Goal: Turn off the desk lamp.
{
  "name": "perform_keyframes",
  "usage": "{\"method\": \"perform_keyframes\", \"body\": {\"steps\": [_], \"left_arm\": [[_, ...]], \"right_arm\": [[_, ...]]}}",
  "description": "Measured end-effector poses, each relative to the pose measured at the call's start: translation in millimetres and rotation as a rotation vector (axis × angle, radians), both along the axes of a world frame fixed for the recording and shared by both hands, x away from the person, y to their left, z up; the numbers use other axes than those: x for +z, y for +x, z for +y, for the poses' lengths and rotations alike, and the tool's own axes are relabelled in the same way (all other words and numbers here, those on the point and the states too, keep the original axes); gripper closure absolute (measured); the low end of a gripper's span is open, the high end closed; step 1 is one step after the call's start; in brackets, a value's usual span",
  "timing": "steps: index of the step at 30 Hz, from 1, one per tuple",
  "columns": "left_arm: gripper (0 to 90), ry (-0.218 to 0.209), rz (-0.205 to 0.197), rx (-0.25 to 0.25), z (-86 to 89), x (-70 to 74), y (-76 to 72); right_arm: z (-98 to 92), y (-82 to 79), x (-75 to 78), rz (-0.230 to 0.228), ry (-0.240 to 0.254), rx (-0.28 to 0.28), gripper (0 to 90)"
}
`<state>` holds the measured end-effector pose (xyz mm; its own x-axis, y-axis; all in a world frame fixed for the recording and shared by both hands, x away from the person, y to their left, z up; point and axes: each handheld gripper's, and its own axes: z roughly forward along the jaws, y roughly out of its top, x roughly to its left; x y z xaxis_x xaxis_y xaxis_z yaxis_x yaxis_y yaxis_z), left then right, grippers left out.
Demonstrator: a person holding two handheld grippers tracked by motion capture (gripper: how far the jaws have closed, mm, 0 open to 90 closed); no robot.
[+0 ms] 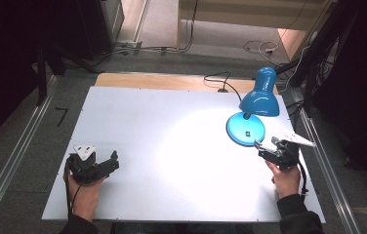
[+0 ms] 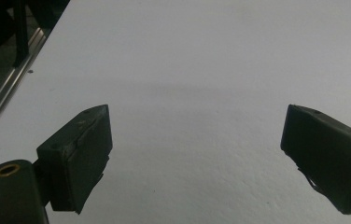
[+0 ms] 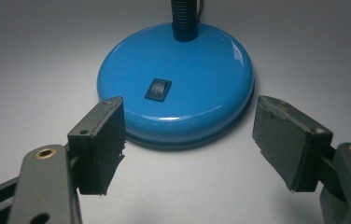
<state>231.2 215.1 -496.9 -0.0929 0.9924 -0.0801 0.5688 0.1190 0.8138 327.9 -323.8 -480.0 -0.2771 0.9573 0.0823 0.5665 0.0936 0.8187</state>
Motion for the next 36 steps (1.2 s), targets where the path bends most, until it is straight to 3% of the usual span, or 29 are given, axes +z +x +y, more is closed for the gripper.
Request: {"method": "perform_keyframes", "body": {"steps": [20,36], "left_arm": [[9.5,0.003,0.016,0.005,0.3,-2.1,1.3],[9.5,-0.001,0.017,0.005,0.4,-2.3,1.6]], "right_arm": [[4.8,12.3,2.0,-0.030,-0.009,0.001,31.2],[12.9,22.1,-4.3,-0.026,-0.037,0.010,50.7]]}}
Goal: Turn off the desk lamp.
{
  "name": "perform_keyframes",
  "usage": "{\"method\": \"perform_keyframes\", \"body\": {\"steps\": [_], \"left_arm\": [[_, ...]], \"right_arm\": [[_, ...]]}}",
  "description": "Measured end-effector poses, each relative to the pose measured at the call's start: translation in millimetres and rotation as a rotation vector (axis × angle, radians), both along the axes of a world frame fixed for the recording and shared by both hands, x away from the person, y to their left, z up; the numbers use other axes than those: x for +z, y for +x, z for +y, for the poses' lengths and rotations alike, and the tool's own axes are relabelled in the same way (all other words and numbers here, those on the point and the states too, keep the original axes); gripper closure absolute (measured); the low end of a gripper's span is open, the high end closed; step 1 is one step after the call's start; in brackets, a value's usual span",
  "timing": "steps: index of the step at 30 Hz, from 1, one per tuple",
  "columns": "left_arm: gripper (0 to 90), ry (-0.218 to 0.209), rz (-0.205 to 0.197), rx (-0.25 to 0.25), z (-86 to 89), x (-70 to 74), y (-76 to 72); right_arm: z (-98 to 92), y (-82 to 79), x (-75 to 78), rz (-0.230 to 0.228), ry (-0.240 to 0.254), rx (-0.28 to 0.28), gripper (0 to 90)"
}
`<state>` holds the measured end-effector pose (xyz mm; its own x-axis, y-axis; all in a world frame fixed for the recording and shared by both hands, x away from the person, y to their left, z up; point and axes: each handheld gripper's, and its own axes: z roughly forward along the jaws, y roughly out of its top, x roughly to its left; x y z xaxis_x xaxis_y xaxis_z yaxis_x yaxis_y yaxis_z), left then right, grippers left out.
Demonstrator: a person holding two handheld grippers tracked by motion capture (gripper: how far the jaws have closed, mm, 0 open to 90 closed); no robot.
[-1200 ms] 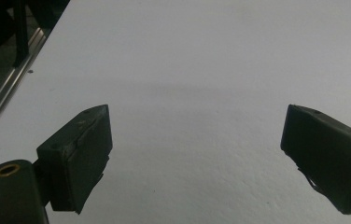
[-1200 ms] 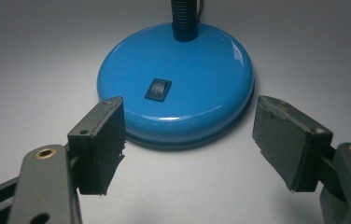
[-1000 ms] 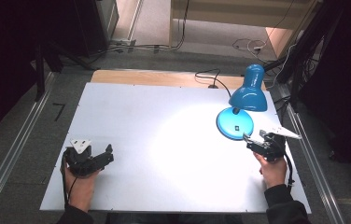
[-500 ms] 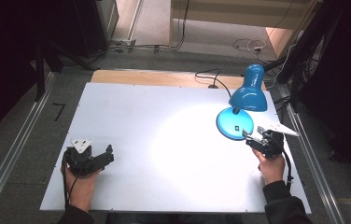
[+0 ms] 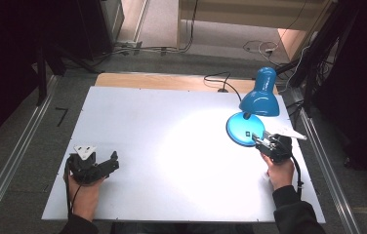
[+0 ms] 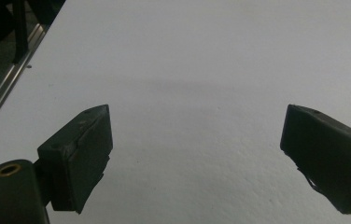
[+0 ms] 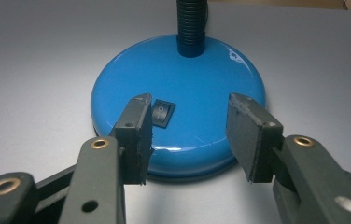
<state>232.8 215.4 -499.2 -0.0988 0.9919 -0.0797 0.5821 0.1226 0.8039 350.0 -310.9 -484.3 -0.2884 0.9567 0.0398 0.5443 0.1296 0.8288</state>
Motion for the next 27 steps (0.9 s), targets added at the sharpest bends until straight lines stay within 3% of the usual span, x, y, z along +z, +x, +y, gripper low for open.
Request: {"method": "perform_keyframes", "body": {"steps": [14,27], "left_arm": [[9.5,0.006,0.005,-0.005,-0.5,0.1,-0.1],[9.7,0.004,0.001,-0.014,-0.3,0.4,-0.7]], "right_arm": [[3.3,6.8,-4.7,0.002,-0.009,0.016,77.4],[5.8,13.9,-9.8,0.012,0.009,0.018,84.5]]}}
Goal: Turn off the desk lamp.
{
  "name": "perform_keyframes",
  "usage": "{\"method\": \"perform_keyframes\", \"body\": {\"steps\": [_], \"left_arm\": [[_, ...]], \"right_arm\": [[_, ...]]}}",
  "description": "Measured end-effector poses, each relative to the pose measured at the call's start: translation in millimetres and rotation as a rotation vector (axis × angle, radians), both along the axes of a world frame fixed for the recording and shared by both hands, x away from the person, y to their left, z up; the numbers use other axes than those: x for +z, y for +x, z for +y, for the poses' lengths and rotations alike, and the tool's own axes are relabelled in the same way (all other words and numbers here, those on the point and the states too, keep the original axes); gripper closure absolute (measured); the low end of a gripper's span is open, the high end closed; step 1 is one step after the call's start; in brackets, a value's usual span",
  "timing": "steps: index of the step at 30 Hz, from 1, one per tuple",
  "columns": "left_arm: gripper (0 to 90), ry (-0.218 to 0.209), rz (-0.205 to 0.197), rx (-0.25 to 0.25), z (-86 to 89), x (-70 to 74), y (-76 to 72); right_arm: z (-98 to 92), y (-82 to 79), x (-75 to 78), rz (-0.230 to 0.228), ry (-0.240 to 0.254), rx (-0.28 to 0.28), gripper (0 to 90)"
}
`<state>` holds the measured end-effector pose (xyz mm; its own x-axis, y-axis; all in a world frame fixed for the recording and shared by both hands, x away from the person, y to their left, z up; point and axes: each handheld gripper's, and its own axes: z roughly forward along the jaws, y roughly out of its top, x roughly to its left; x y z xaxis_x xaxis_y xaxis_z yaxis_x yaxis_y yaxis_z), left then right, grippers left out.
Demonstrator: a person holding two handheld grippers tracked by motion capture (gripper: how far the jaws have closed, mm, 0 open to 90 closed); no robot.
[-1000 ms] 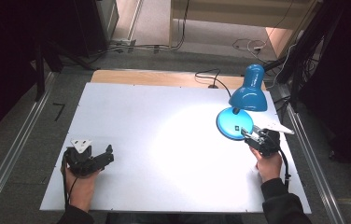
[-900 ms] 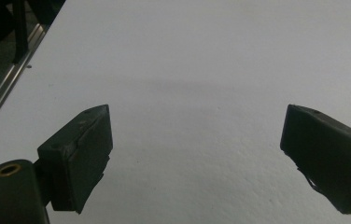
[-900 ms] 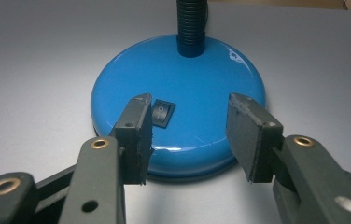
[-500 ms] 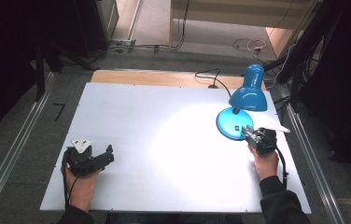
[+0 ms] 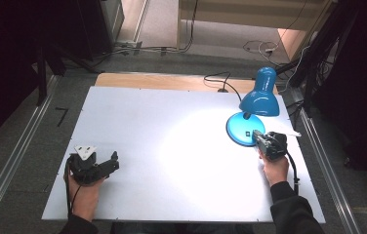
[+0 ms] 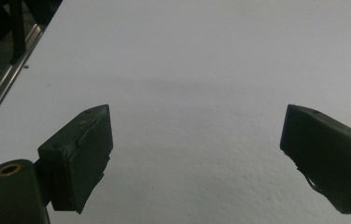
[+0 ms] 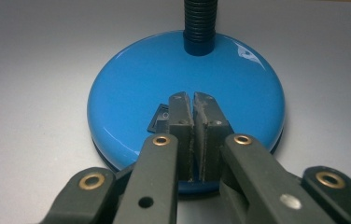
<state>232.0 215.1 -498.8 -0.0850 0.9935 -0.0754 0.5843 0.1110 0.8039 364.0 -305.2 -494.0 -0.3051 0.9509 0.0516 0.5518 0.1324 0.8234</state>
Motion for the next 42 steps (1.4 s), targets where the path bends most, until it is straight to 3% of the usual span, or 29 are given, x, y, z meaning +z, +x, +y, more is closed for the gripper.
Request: {"method": "perform_keyframes", "body": {"steps": [11,42], "left_arm": [[9.7,-0.004,-0.004,0.002,0.3,0.5,-0.2],[9.8,-0.014,-0.002,-0.002,0.9,1.1,-0.5]], "right_arm": [[1.3,4.3,-1.7,0.002,0.034,0.011,87.9],[9.8,9.6,-4.1,-0.001,-0.005,0.022,88.0]]}}
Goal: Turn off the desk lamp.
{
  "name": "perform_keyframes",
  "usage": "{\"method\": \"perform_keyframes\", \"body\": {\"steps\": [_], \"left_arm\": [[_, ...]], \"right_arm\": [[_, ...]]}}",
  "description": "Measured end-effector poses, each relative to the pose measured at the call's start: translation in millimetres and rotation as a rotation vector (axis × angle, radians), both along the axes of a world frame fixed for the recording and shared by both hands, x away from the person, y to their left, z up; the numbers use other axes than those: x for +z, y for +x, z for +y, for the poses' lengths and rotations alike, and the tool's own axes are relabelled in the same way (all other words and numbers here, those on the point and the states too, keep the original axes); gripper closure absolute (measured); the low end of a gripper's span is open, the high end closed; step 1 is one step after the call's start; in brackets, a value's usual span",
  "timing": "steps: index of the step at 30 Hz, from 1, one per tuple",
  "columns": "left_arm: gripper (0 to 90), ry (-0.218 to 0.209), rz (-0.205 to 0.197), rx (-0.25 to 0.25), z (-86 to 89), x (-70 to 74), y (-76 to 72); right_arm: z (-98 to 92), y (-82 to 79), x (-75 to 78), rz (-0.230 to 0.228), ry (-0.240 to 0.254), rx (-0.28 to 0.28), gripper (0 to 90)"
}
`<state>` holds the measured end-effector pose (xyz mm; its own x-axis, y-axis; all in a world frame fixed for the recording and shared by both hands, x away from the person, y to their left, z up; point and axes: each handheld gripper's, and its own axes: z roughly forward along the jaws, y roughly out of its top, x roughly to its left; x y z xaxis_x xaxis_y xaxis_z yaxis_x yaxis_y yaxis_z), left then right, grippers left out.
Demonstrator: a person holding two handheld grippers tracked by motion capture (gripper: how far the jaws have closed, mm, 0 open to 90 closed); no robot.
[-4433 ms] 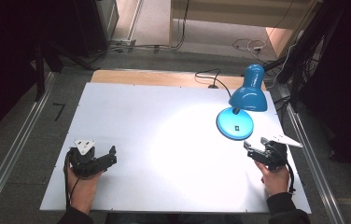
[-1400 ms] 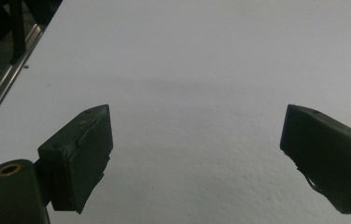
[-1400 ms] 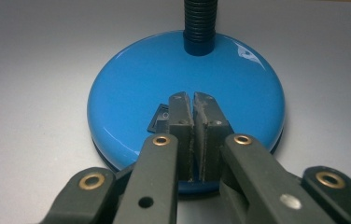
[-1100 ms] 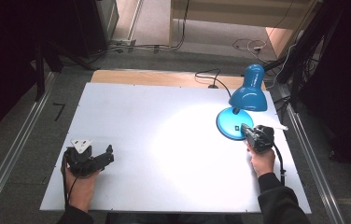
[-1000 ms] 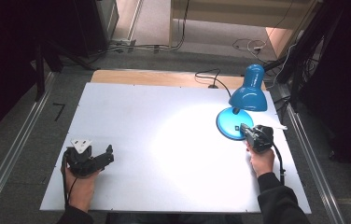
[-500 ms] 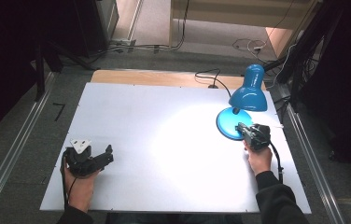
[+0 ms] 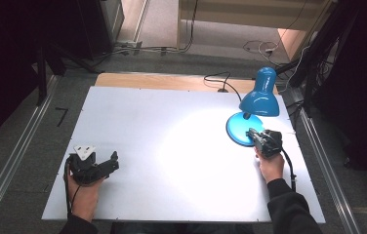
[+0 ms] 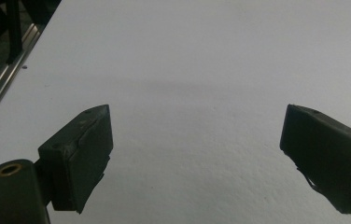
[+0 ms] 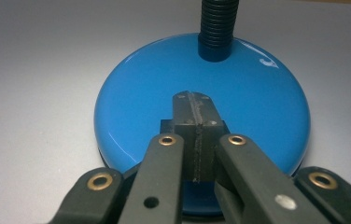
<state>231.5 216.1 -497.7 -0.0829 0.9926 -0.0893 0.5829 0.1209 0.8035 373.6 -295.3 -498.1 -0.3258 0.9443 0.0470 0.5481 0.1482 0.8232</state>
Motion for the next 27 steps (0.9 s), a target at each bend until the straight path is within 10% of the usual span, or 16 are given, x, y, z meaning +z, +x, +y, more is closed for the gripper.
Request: {"method": "perform_keyframes", "body": {"steps": [15,27], "left_arm": [[9.8,-0.006,-0.005,0.004,2.0,0.7,-0.5],[9.8,-0.010,-0.006,0.006,3.8,1.2,-1.9]], "right_arm": [[5.4,5.1,0.8,-0.020,-0.024,-0.010,87.9],[-3.0,-0.2,17.7,-0.054,0.063,-0.017,56.3]]}}
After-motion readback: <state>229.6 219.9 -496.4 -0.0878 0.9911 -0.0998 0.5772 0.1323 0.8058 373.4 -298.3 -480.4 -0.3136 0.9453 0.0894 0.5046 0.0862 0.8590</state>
